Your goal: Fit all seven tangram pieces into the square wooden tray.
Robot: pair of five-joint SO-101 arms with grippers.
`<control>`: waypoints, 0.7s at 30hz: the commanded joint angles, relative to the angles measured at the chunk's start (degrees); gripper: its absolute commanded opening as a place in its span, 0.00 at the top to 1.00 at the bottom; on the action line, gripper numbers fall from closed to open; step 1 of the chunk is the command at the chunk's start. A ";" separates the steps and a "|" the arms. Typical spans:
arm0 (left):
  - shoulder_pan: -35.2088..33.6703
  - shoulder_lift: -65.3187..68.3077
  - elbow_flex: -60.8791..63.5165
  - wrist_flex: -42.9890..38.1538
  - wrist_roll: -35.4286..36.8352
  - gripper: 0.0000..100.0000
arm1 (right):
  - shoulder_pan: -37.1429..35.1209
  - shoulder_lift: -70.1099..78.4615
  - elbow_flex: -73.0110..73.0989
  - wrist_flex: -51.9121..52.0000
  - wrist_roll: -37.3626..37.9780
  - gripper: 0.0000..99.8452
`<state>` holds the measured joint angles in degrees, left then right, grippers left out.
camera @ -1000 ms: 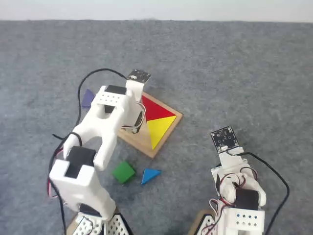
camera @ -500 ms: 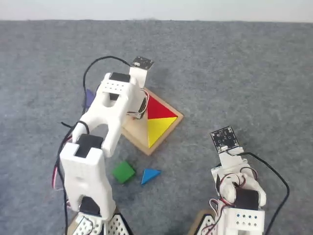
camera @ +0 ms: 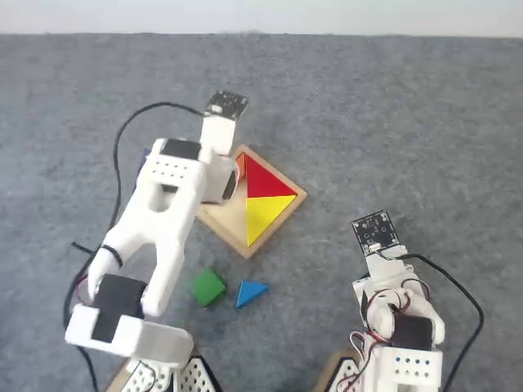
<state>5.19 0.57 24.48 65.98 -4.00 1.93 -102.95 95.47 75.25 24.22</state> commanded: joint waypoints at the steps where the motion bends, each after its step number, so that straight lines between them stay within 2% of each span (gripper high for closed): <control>1: -2.46 -3.25 -0.04 -3.69 -0.70 0.91 | -0.22 -0.92 0.97 0.13 0.44 0.99; 4: -5.54 0.00 -5.49 -4.66 -0.88 0.91 | -0.22 -0.92 0.97 0.13 0.44 0.99; 8: -5.63 8.18 -18.07 -0.70 -0.62 0.91 | -0.22 -0.92 0.97 0.13 0.44 0.99; 15: -3.69 26.37 -42.51 5.45 -0.62 0.91 | -0.22 -0.92 0.97 0.13 0.44 0.99; 21: 1.14 39.03 -66.95 12.48 -0.97 0.91 | -0.22 -0.92 0.97 0.13 0.44 0.99</control>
<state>3.60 36.09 -29.14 75.30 -4.18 1.93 -102.95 95.47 75.25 24.22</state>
